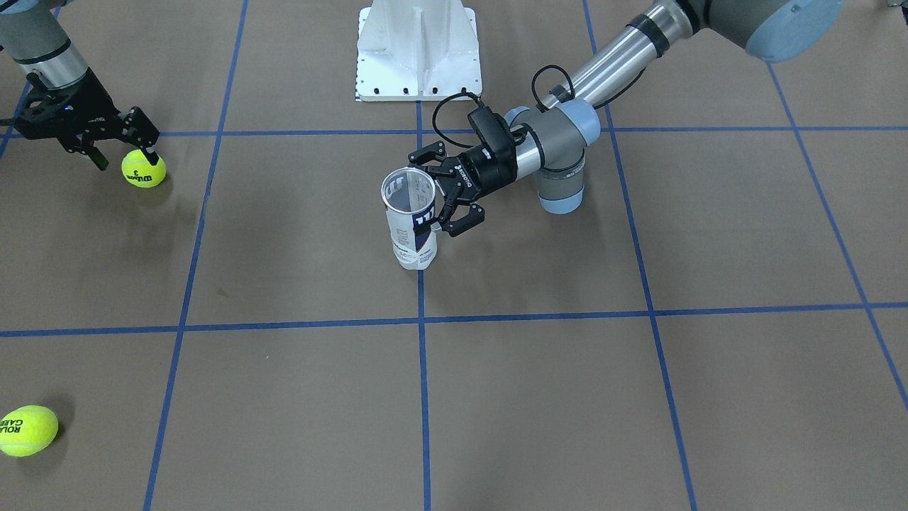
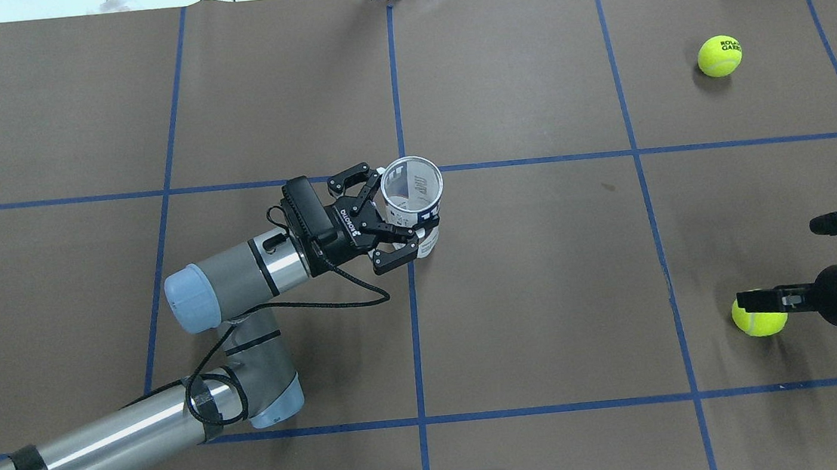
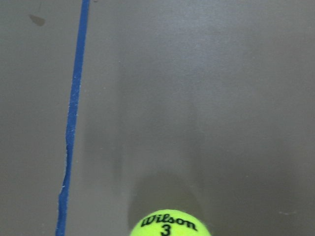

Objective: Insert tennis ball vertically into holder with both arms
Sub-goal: 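Close the right gripper on the Wilson ball and lift it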

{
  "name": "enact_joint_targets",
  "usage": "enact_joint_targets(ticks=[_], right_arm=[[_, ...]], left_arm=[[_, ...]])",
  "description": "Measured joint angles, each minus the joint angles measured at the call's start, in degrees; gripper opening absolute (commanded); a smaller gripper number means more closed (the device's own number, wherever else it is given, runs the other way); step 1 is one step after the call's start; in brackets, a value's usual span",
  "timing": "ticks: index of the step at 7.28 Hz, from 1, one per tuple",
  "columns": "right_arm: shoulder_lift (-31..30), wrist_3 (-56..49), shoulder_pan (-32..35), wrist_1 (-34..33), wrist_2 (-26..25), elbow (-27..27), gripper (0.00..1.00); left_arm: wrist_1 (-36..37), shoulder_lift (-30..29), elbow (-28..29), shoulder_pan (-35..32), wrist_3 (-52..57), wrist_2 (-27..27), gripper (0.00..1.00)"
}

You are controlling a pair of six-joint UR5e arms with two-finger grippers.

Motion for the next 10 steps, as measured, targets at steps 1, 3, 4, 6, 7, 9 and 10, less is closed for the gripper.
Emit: enact_joint_targets(ticks=[1, 3, 4, 6, 7, 9, 10], right_arm=[[0.6, 0.9, -1.5, -0.1, -1.1, -0.5, 1.00], [0.7, 1.4, -4.4, -1.2, -3.6, -1.6, 1.00], [0.7, 1.4, -5.0, -1.8, -4.0, -1.8, 0.95], [1.0, 1.5, -5.6, -2.9, -4.4, -1.9, 0.02], [1.1, 1.4, -5.6, -3.1, -4.5, -1.8, 0.00], [1.3, 1.4, -5.0, -3.2, -4.4, -0.7, 0.00], [1.5, 1.3, -3.7, -3.5, -3.7, 0.4, 0.00]], left_arm=[[0.0, 0.0, 0.0, 0.0, 0.0, 0.0, 0.90], [0.0, 0.0, 0.0, 0.0, 0.0, 0.0, 0.90], [0.0, 0.0, 0.0, 0.0, 0.0, 0.0, 0.90], [0.0, 0.0, 0.0, 0.0, 0.0, 0.0, 0.90], [0.0, 0.0, 0.0, 0.0, 0.0, 0.0, 0.90], [0.0, 0.0, 0.0, 0.0, -0.1, 0.0, 0.90], [0.0, 0.0, -0.1, 0.1, -0.1, 0.0, 0.90]])
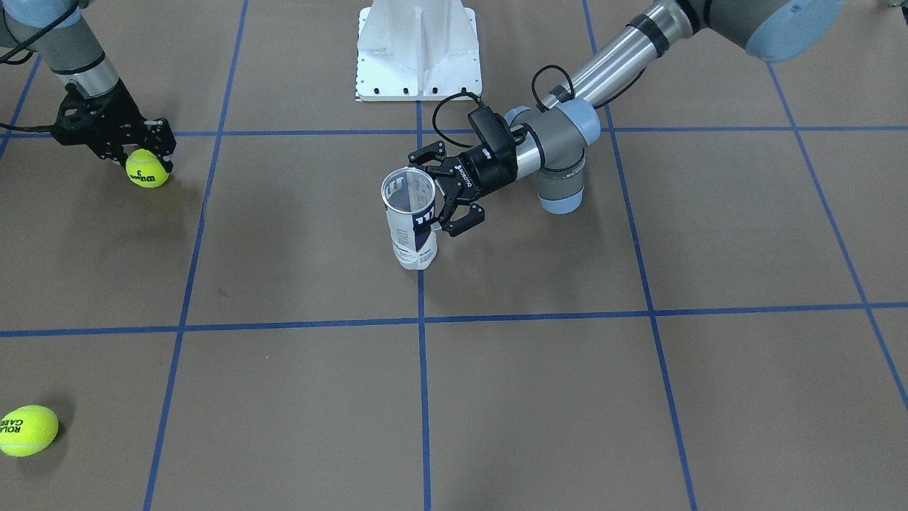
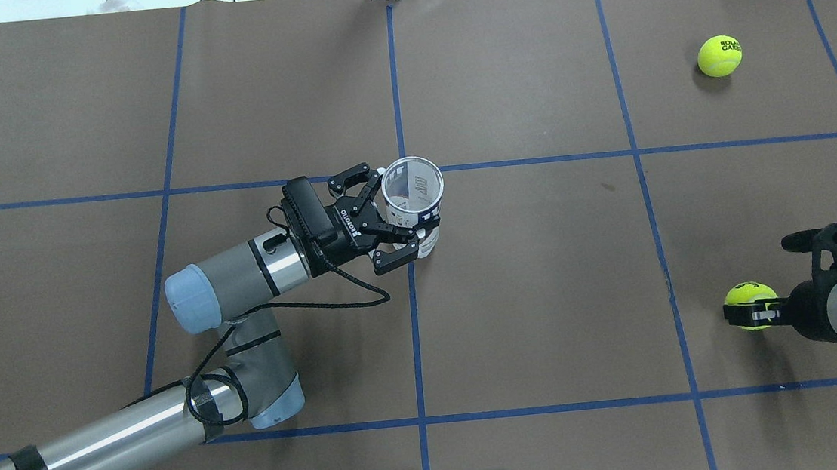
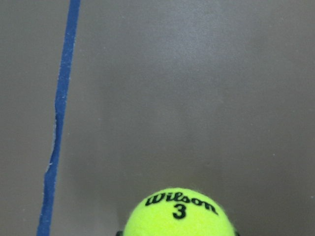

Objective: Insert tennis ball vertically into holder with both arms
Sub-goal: 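Close the right gripper on the Wilson ball and lift it, then carry the ball with the right gripper above the can's open top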

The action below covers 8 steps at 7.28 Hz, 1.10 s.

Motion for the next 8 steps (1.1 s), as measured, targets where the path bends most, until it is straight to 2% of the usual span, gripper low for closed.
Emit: enact_joint_targets(ticks=[2, 3, 6, 7, 8], right_arm=[[4.9, 0.0, 3.4, -5.5, 2.2, 2.1, 0.00], [11.2, 0.1, 4.7, -12.6, 2.9, 2.9, 0.00], [36.6, 2.6, 6.2, -42.9, 4.5, 5.9, 0.00], [44.0, 4.4, 6.4, -51.1, 5.1, 6.4, 0.00], [49.5, 6.1, 6.4, -56.3, 5.7, 6.9, 0.00]], left_arm=[[0.0, 0.0, 0.0, 0.1, 0.0, 0.0, 0.90], [-0.1, 0.0, 0.0, 0.1, 0.0, 0.0, 0.90], [0.0, 0.0, -0.1, 0.1, 0.0, 0.0, 0.90], [0.0, 0.0, -0.1, 0.1, 0.0, 0.0, 0.90], [-0.1, 0.0, -0.1, 0.2, 0.0, 0.0, 0.90]])
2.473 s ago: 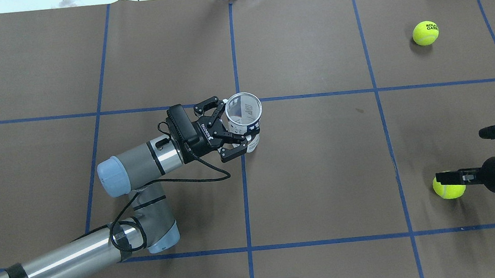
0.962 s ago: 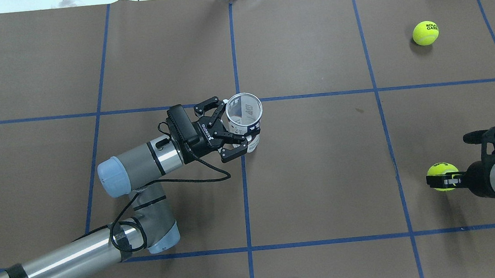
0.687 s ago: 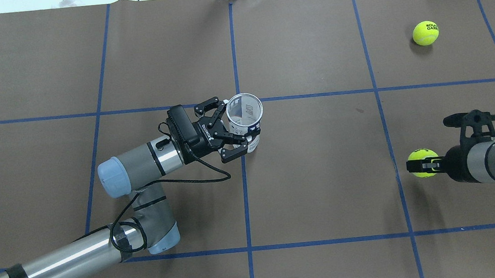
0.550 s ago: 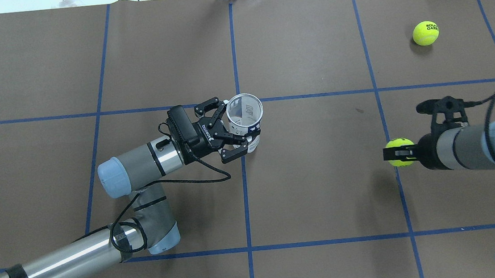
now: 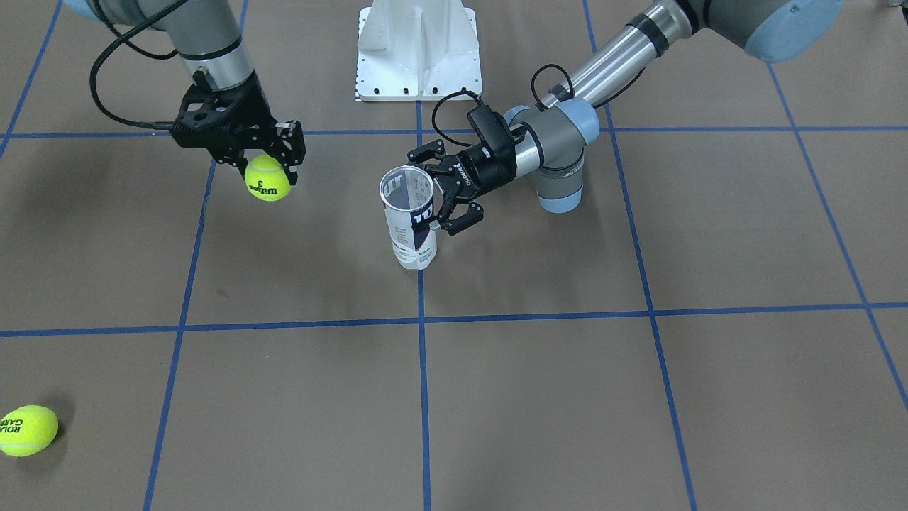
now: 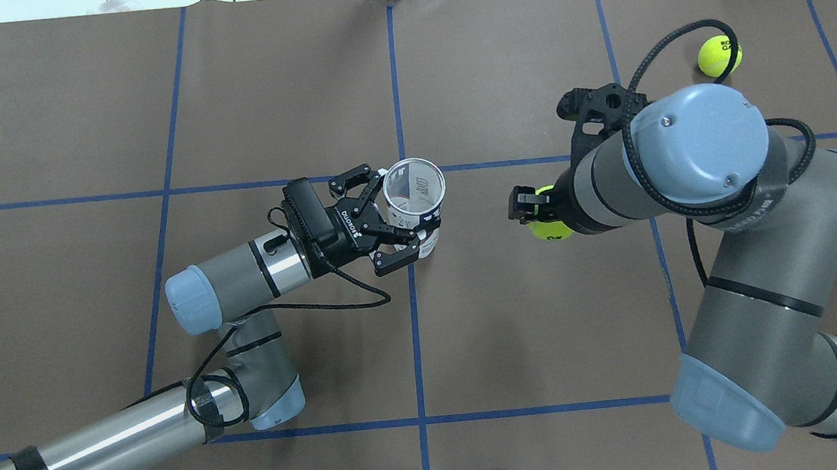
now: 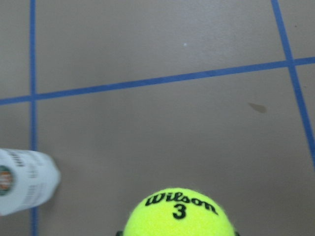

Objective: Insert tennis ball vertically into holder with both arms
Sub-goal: 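Carry the ball with the right gripper above the can's open top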

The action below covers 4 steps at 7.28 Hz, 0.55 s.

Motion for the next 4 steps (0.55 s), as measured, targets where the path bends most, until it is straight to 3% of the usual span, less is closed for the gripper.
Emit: enact_joint_targets(ticks=[4], right_arm=[[14.8, 4.1, 0.7, -8.8, 2.2, -2.7, 0.00]], left_arm=[[0.0, 0.0, 0.0, 0.4, 0.0, 0.0, 0.90]])
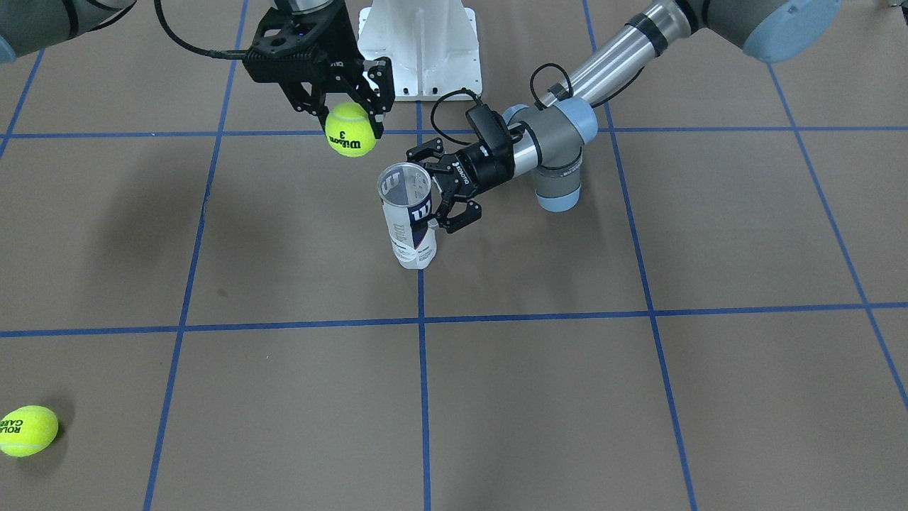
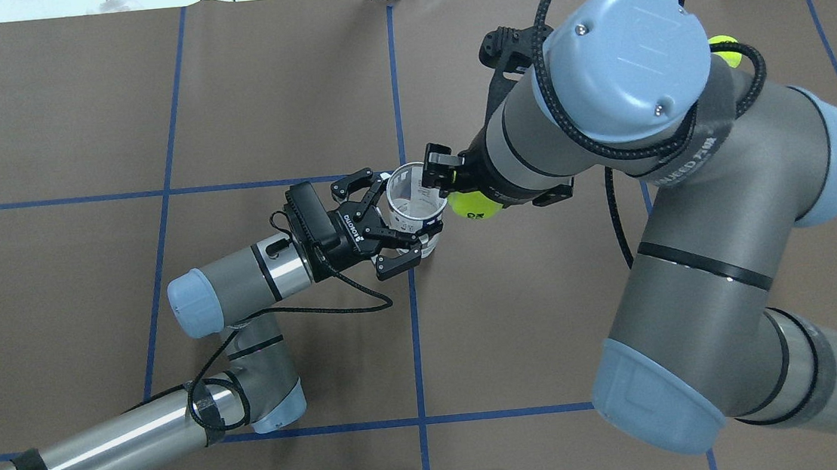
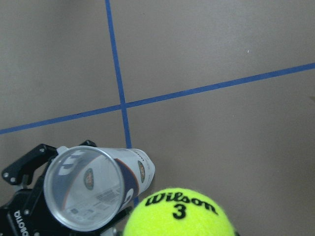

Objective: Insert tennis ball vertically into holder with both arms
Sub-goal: 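Carry the ball with the right gripper above the can's open top, then open the right gripper to drop the ball into the can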

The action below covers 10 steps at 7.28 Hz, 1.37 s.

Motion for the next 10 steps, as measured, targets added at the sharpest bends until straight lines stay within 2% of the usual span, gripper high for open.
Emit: enact_joint_targets(ticks=[2, 3, 4, 5, 6, 10], right_arm=[[4.9, 1.4, 0.3, -0.6, 0.3, -4.5, 0.00], [5.7, 1.8, 0.4, -0.4, 0.3, -5.7, 0.21], [6.1, 2.0, 0.4, -0.3, 0.2, -6.4, 0.37], [6.3, 2.0, 0.4, -0.1, 0.2, -6.7, 0.74], [6.4, 2.0, 0.4, 0.2, 0.2, -7.2, 0.98], [6.4, 1.9, 0.3, 1.7, 0.1, -8.6, 0.99]], left_arm=[[0.0, 0.0, 0.0, 0.1, 0.0, 0.0, 0.90], [0.0, 0.0, 0.0, 0.1, 0.0, 0.0, 0.90], [0.0, 0.0, 0.0, 0.1, 0.0, 0.0, 0.90], [0.0, 0.0, 0.0, 0.1, 0.0, 0.0, 0.90], [0.0, 0.0, -0.1, 0.1, 0.0, 0.0, 0.90], [0.0, -0.1, -0.1, 0.1, 0.0, 0.0, 0.90]])
